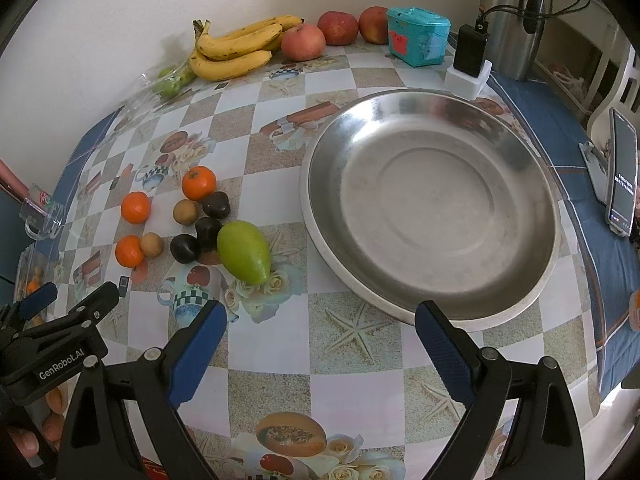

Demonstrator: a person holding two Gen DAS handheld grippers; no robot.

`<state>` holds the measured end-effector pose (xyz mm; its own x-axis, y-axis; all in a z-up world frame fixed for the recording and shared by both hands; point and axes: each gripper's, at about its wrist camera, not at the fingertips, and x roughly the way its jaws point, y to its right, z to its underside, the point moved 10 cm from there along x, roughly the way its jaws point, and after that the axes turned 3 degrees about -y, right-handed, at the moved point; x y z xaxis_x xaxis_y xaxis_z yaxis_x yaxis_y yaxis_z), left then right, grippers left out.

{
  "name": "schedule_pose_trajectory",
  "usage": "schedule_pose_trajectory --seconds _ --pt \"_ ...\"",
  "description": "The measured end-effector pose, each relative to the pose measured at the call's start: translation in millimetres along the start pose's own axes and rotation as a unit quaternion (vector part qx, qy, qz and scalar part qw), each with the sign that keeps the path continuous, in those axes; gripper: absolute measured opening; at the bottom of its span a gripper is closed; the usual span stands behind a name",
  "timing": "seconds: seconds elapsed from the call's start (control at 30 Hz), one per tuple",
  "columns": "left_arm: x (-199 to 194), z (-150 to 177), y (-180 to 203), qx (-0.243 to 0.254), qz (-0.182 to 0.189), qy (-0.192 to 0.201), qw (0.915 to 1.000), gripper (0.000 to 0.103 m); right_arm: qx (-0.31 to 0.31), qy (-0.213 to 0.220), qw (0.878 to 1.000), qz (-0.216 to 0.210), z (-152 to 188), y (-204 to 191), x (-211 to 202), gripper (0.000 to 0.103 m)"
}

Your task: Organize fruits

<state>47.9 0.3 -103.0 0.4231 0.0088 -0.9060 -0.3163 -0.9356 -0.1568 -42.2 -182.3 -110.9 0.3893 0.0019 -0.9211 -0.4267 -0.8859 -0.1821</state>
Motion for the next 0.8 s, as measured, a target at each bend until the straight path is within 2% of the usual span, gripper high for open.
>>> schedule_pose_trajectory --seconds 0.8 --pt "-2.0 -0.3 8.3 0.015 0.012 -0.005 0.9998 0.103 -0.002 0.003 1.000 -0.003 -0.5 -0.9 -1.2 0.096"
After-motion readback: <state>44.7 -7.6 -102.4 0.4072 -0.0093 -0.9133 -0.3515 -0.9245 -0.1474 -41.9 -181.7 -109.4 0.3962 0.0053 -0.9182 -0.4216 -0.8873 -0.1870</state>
